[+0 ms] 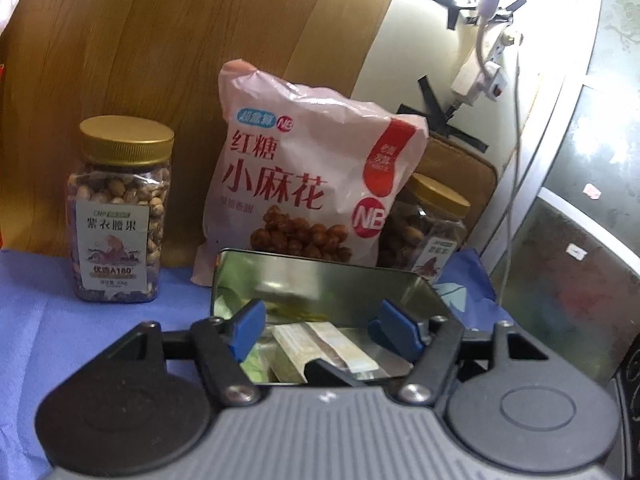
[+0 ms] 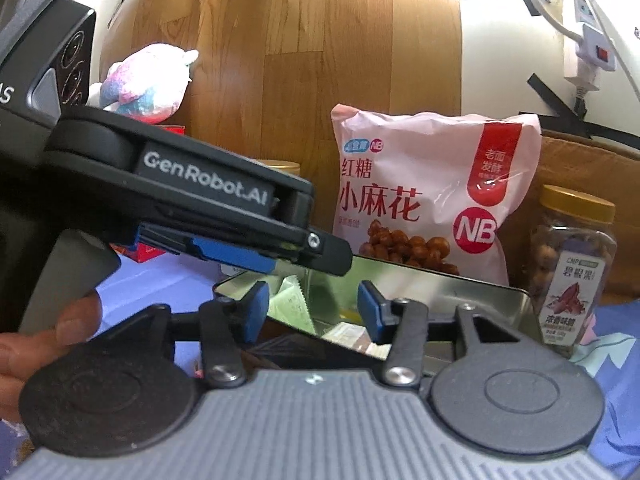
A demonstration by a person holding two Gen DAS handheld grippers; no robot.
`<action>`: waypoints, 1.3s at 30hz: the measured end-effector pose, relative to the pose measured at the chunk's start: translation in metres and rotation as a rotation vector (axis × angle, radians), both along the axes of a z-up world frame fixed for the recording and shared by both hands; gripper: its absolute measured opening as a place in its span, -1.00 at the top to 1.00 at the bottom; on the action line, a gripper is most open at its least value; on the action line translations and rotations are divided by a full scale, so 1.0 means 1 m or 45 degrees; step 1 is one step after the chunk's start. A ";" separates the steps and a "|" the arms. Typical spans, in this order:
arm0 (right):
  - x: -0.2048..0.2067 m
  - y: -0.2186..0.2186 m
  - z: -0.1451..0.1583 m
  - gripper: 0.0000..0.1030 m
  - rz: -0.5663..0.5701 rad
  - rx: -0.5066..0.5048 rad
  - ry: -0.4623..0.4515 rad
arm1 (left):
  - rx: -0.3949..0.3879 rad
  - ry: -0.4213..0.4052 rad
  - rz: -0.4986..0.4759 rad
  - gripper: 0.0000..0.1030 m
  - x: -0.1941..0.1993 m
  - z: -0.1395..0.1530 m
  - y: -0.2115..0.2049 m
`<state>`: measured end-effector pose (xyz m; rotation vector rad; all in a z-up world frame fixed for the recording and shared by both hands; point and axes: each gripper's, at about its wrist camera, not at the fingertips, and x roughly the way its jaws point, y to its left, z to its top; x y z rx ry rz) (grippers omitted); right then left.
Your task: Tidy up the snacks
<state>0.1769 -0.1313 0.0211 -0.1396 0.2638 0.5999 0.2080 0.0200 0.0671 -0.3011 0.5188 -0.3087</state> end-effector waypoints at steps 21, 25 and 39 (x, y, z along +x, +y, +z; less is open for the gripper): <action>-0.118 -0.012 -0.031 -0.63 0.480 -0.165 0.396 | -0.028 0.117 -0.001 -0.38 -0.142 -0.040 0.046; -0.139 0.001 -0.042 -0.64 0.489 -0.291 0.313 | -0.047 0.139 0.003 -0.38 -0.158 -0.049 0.049; -0.124 -0.002 -0.036 0.82 0.396 -0.156 0.387 | -0.097 0.194 0.010 -0.40 -0.171 -0.063 0.052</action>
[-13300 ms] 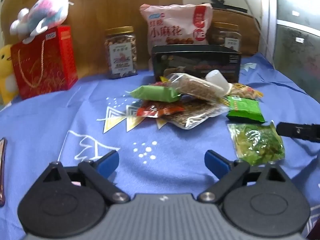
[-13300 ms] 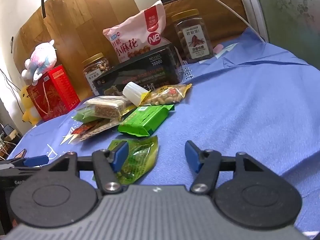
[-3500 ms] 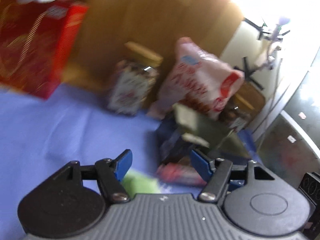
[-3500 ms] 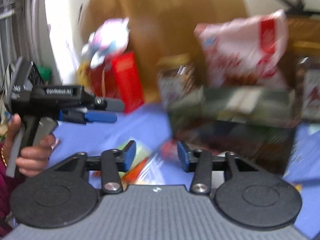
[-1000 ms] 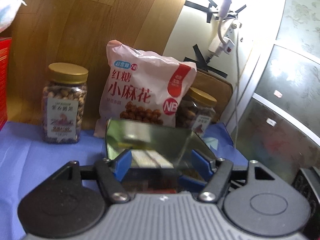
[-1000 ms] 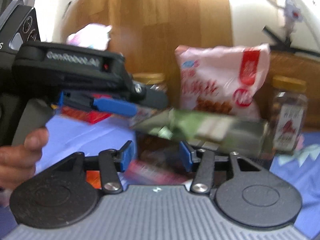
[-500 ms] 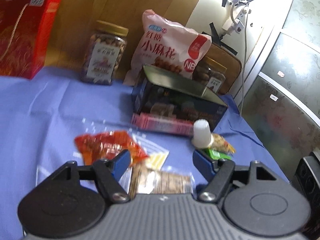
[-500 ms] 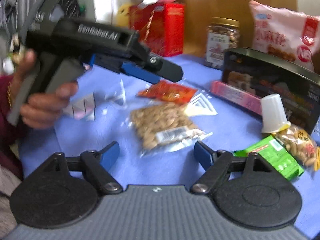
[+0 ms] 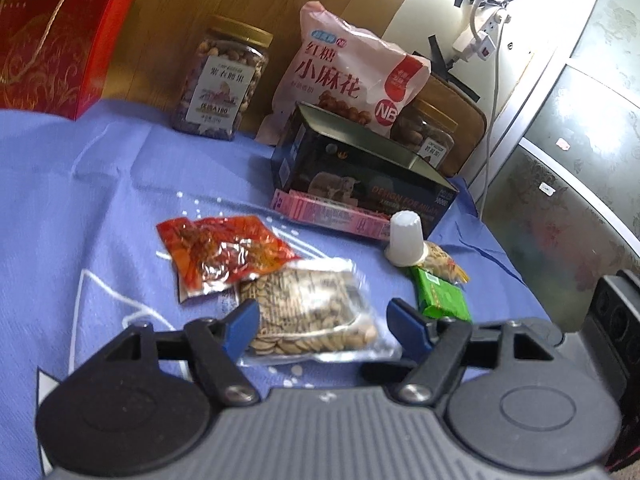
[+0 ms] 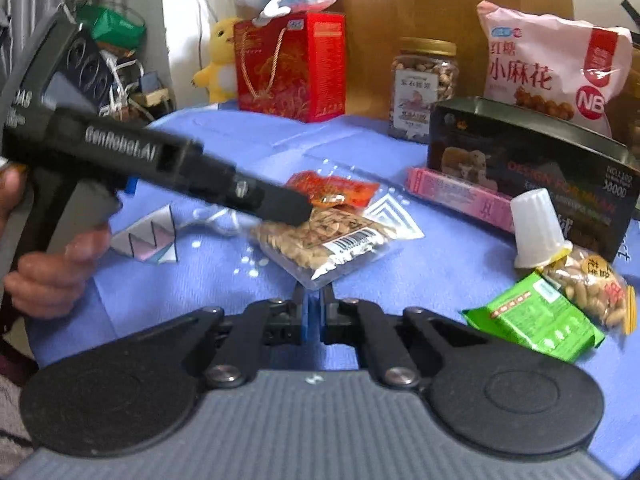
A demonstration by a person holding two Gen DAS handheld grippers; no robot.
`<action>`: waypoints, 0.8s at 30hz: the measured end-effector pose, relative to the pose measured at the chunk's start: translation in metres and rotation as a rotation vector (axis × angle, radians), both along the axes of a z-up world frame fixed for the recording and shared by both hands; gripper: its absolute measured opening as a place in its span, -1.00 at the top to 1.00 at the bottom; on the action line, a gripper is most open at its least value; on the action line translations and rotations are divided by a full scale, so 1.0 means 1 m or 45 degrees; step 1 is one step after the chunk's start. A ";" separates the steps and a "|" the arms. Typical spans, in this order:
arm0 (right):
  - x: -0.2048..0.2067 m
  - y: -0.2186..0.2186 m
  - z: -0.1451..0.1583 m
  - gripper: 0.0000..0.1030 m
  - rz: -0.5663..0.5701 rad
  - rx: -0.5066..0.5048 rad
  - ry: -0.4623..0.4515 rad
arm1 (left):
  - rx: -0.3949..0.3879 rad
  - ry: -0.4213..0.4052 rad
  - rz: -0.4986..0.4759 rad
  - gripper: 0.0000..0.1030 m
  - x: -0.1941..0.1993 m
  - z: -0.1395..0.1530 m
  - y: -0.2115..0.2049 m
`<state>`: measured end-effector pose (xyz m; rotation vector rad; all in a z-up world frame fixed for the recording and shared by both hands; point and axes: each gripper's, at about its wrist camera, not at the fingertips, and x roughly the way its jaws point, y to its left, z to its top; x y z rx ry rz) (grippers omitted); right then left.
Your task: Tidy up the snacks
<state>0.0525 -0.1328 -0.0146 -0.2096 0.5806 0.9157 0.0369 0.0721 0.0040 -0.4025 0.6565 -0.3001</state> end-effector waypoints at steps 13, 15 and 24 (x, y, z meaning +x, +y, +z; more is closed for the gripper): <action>0.028 -0.002 0.009 0.75 -0.046 0.224 0.131 | -0.050 -0.009 0.004 -0.51 -0.003 0.000 0.007; 0.031 -0.005 0.008 0.64 -0.032 0.262 0.188 | -0.058 -0.009 0.010 -0.53 -0.003 -0.001 0.009; 0.046 -0.023 -0.003 0.24 -0.048 0.426 0.459 | -0.091 -0.002 0.032 -0.53 -0.002 -0.003 0.017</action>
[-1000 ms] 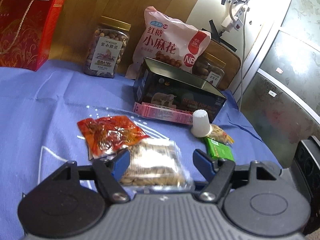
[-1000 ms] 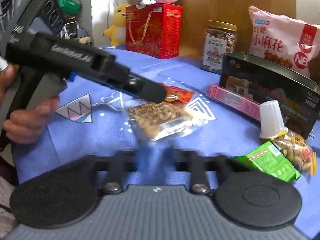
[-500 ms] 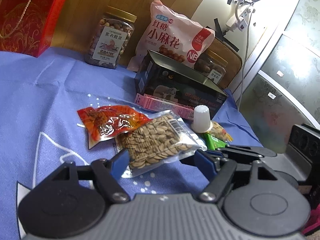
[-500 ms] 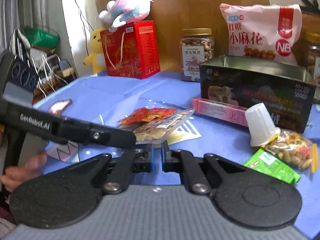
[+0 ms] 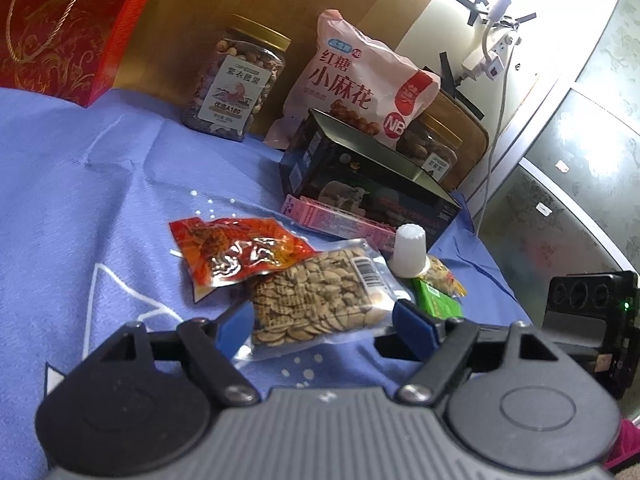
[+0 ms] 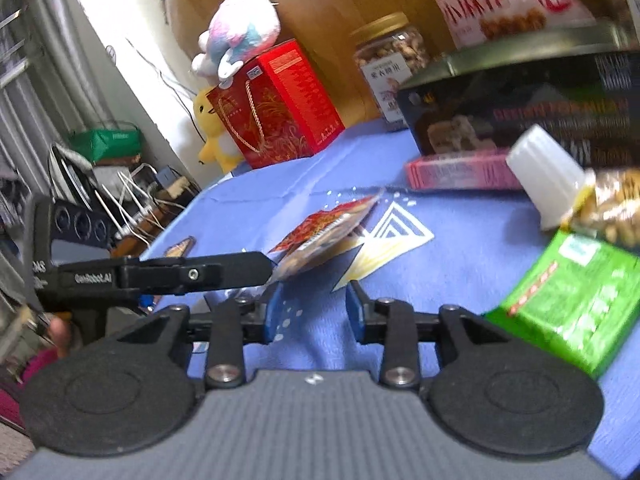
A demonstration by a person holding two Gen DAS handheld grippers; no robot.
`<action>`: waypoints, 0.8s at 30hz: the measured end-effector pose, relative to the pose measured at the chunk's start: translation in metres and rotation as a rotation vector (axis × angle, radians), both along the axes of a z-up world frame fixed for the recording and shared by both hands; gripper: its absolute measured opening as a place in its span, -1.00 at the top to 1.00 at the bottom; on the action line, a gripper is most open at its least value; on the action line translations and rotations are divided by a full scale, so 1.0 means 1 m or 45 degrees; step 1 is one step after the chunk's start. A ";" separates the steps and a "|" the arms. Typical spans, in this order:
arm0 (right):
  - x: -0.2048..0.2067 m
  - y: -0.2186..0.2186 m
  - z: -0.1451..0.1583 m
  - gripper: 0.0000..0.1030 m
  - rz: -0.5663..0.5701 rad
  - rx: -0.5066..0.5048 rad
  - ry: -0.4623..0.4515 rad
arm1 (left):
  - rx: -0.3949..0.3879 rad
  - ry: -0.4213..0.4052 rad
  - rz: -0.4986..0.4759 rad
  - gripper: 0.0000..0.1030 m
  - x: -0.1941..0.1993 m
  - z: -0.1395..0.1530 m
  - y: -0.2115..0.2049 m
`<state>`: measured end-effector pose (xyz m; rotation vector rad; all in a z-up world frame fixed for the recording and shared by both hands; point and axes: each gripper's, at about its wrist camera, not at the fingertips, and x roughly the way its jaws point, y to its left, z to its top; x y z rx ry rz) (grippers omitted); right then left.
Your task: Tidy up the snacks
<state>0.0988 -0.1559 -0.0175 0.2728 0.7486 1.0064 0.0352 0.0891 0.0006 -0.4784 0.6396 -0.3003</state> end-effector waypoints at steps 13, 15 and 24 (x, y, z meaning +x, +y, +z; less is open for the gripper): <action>0.015 -0.016 0.001 0.16 0.027 0.087 0.139 | -0.040 0.008 0.015 -0.53 -0.001 -0.003 0.008; 0.016 -0.021 0.001 0.16 0.030 0.093 0.146 | -0.046 0.014 0.012 -0.53 0.000 -0.005 0.008; 0.029 -0.027 -0.009 0.16 0.052 0.182 0.283 | -0.062 0.022 0.023 -0.53 0.001 -0.007 0.011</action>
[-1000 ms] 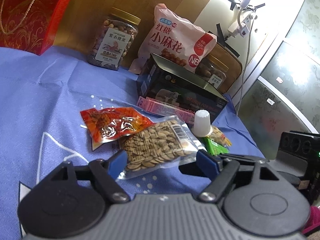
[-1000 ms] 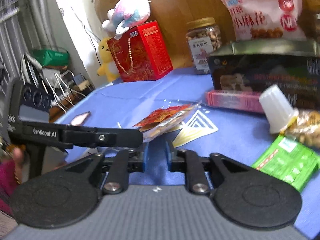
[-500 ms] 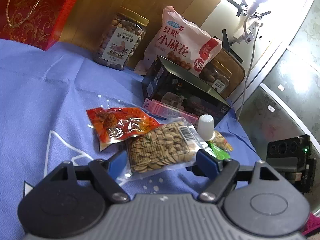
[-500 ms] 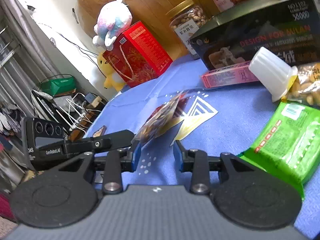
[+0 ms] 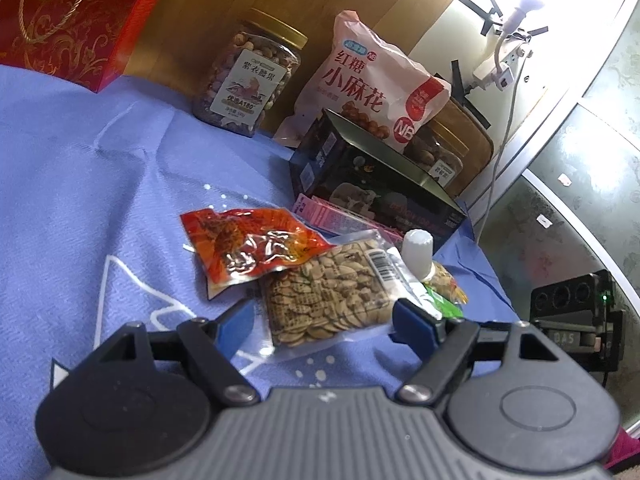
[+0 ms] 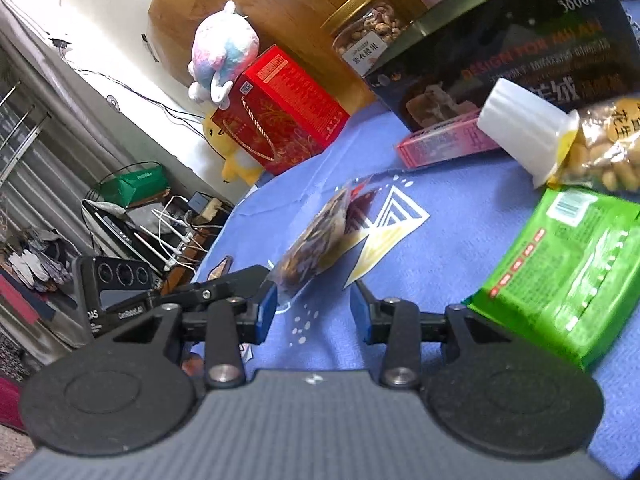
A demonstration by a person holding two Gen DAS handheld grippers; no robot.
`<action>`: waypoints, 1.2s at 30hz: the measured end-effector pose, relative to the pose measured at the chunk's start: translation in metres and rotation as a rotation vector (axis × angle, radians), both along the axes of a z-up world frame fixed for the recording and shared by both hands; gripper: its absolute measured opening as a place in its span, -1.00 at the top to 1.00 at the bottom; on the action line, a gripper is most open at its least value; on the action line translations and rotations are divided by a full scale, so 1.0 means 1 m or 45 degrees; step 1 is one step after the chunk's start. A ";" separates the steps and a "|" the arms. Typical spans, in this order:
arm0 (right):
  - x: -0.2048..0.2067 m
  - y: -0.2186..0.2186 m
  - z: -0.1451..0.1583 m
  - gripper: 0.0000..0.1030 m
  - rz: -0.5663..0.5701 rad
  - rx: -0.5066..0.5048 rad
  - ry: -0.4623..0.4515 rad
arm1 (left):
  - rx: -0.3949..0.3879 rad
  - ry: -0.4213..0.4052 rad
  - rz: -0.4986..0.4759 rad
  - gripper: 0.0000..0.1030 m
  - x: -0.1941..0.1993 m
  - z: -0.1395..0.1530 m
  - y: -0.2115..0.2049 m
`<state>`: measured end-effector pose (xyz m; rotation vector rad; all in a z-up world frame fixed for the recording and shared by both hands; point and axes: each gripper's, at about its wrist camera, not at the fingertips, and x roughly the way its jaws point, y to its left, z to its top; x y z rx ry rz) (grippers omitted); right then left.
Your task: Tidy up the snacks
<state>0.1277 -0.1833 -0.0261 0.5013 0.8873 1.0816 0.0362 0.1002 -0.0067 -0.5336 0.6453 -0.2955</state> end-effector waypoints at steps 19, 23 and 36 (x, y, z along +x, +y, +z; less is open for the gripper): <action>0.006 -0.017 -0.008 0.16 -0.026 0.094 0.116 | -0.010 0.005 -0.002 -0.53 0.002 -0.002 0.002; 0.011 -0.006 -0.008 0.16 -0.006 0.045 0.108 | -0.010 0.003 -0.003 -0.53 0.002 -0.002 0.003; 0.013 -0.002 -0.005 0.16 0.001 0.005 0.077 | -0.019 -0.004 -0.003 -0.54 0.003 -0.003 0.004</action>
